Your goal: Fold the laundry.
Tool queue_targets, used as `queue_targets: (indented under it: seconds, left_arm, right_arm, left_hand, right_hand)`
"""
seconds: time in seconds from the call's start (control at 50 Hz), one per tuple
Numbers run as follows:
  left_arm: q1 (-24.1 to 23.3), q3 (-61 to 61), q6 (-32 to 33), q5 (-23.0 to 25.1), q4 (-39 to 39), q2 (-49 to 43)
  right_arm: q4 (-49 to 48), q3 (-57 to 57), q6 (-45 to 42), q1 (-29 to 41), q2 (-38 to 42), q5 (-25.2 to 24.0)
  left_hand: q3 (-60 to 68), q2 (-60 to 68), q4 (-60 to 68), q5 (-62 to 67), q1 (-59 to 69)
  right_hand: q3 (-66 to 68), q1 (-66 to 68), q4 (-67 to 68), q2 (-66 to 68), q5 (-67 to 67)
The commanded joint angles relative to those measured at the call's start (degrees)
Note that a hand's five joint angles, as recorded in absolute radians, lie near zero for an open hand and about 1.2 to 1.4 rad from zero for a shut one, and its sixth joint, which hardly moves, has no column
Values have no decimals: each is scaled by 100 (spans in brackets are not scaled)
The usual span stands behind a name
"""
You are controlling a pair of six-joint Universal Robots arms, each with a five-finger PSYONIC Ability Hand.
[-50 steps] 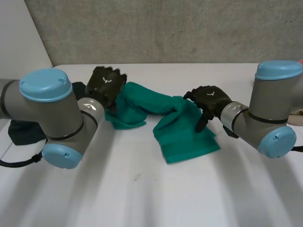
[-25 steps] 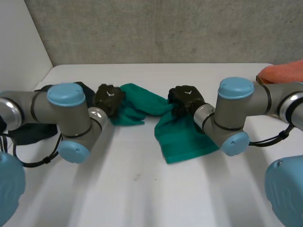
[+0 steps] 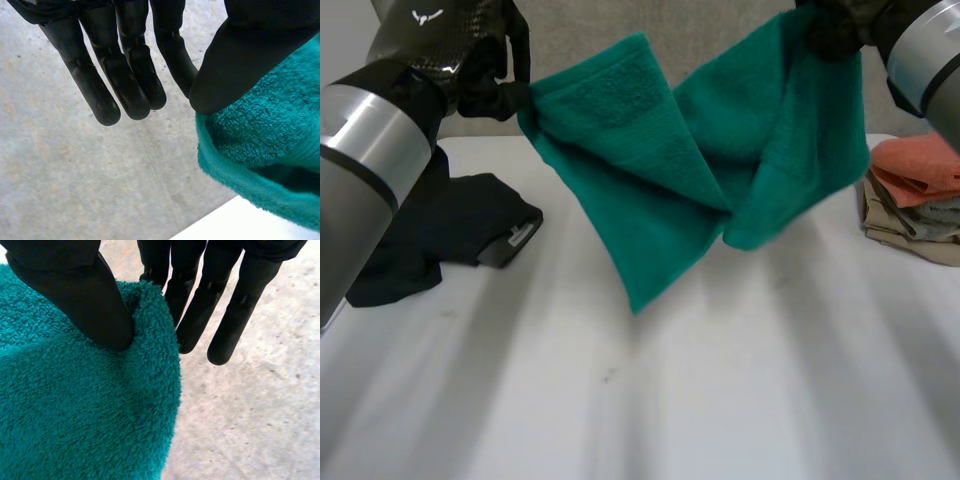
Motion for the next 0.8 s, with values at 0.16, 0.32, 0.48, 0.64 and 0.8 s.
queue_targets:
  seconds: [0.16,0.32,0.48,0.64,0.8]
  left_arm:
    - [67,-93,-38,-100,232,-2445]
    - [120,242,85,-399,126,-3397]
    - [49,-495,568,-364,196,-2519]
    - [-547,-1366,1306,110,934,-1902]
    - [-961,-1033,2554,207,1427,-2833]
  right_arm:
    - [-632,-281,-820,498,2744,49]
    - [-695,60,-961,489,2591,392]
    - [-695,1605,-979,419,1052,313]
    - [-529,3029,-1005,287,559,287]
    - [-440,4121,-1014,58,180,208]
  left_hand:
    - [1168,1139,1140,1366,1427]
    - [-1177,-1206,-1205,-979,-918]
    - [-4027,-4056,-4055,-3829,-3768]
    - [-4835,-4864,-4863,-4637,-4576]
    - [-4600,-4628,-4628,-4402,-4341]
  right_hand:
    - [-2405,-1953,-2448,-2330,-2136]
    - [-5828,-5376,-5871,-5753,-5559]
    - [-5828,-5376,-5871,-5753,-5559]
    - [-5828,-5376,-5871,-5753,-5559]
    - [-5828,-5376,-5871,-5753,-5559]
